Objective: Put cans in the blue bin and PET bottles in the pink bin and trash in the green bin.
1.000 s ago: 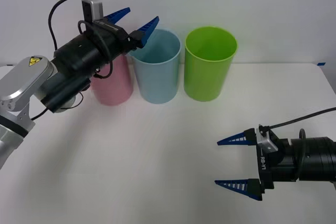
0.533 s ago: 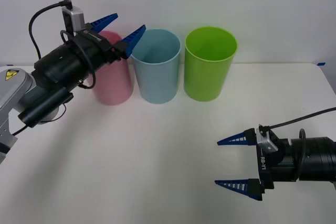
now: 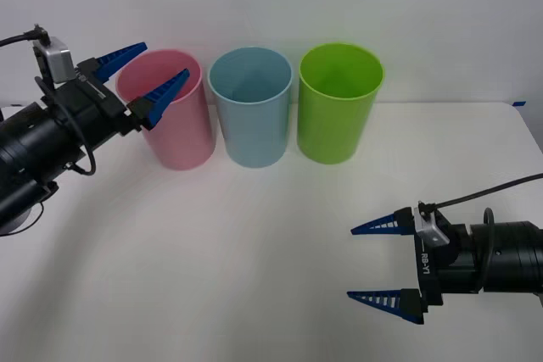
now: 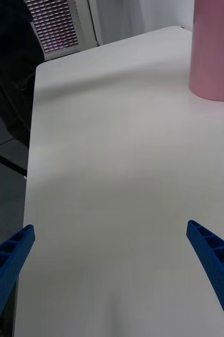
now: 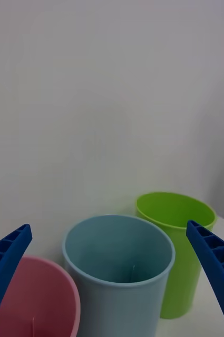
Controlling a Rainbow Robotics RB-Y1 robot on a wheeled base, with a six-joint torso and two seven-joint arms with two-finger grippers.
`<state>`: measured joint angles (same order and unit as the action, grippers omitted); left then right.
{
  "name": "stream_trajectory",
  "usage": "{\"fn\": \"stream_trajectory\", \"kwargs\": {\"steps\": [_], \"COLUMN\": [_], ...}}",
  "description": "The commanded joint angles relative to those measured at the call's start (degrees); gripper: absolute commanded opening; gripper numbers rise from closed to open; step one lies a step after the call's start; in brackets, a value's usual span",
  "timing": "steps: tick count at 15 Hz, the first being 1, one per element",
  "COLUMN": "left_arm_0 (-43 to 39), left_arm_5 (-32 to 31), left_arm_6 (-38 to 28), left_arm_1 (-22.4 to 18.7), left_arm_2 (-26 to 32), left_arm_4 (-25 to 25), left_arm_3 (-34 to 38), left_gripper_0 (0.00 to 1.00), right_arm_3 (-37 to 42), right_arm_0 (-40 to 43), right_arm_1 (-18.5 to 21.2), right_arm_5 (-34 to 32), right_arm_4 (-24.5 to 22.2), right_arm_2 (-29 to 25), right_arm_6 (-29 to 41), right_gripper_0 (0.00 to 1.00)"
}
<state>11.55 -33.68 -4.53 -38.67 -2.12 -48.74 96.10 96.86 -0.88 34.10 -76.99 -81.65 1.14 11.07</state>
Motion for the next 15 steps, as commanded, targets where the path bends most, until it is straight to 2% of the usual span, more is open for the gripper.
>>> {"fn": "stream_trajectory", "kwargs": {"steps": [1,8,12,15], "left_arm_0": [-3.64,-9.18,-13.48,-16.12], "left_arm_5": [-3.50,-12.99,-19.23,-23.36], "left_arm_6": [-1.35,-4.96,-14.63,-17.97], "left_arm_1": [-0.09,-0.09,-0.27,-0.27], "left_arm_2": [3.97,11.35,17.07,19.97], "left_arm_4": [-2.06,-8.12,-15.16,-18.32], "left_arm_3": [1.54,2.25,7.17,9.80], "left_gripper_0": [1.00,1.00,1.00,1.00], "right_arm_3": [0.00,0.00,0.00,0.00], "right_arm_0": [0.00,0.00,0.00,0.00], "right_arm_1": [0.00,0.00,0.00,0.00], "right_arm_5": [0.00,0.00,0.00,0.00], "right_arm_4": [0.00,0.00,0.00,0.00], "right_arm_2": [0.00,0.00,0.00,0.00], "right_arm_6": [0.00,0.00,0.00,0.00], "right_gripper_0": [1.00,1.00,1.00,1.00]}}
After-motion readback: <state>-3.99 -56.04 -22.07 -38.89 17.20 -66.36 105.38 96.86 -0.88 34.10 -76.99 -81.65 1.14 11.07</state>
